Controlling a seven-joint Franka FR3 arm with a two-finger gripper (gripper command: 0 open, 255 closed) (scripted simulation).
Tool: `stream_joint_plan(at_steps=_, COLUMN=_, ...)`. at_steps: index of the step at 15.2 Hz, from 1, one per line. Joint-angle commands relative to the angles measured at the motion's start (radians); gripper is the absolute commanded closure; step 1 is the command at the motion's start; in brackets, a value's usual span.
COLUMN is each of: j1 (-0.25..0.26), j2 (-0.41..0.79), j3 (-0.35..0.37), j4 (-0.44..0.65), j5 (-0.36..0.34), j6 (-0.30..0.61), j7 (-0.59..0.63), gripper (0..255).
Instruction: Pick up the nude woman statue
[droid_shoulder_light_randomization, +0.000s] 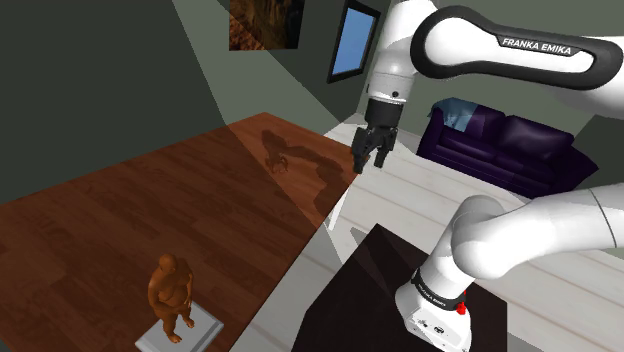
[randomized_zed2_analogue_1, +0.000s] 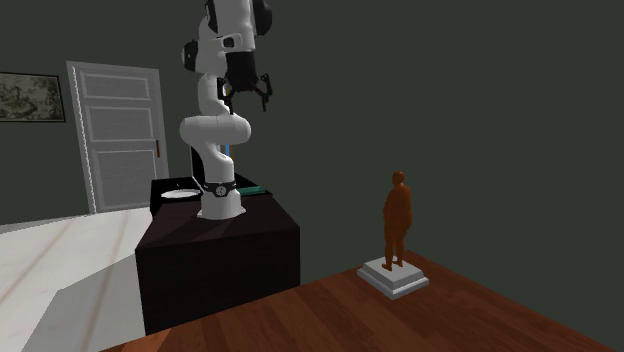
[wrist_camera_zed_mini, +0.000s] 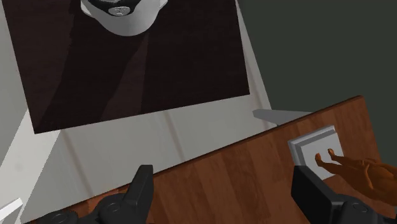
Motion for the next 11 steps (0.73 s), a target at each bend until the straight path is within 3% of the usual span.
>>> stream_joint_plan(at_steps=1, j1=0.012, j2=0.033, j3=0.041, j4=-0.003, j5=0.033, j6=0.047, j7=0.045, gripper=0)
stream_joint_plan(at_steps=11, j1=0.054, j2=0.286, j3=0.239, j4=0.080, j5=0.135, j6=0.274, j7=0.262, gripper=0)
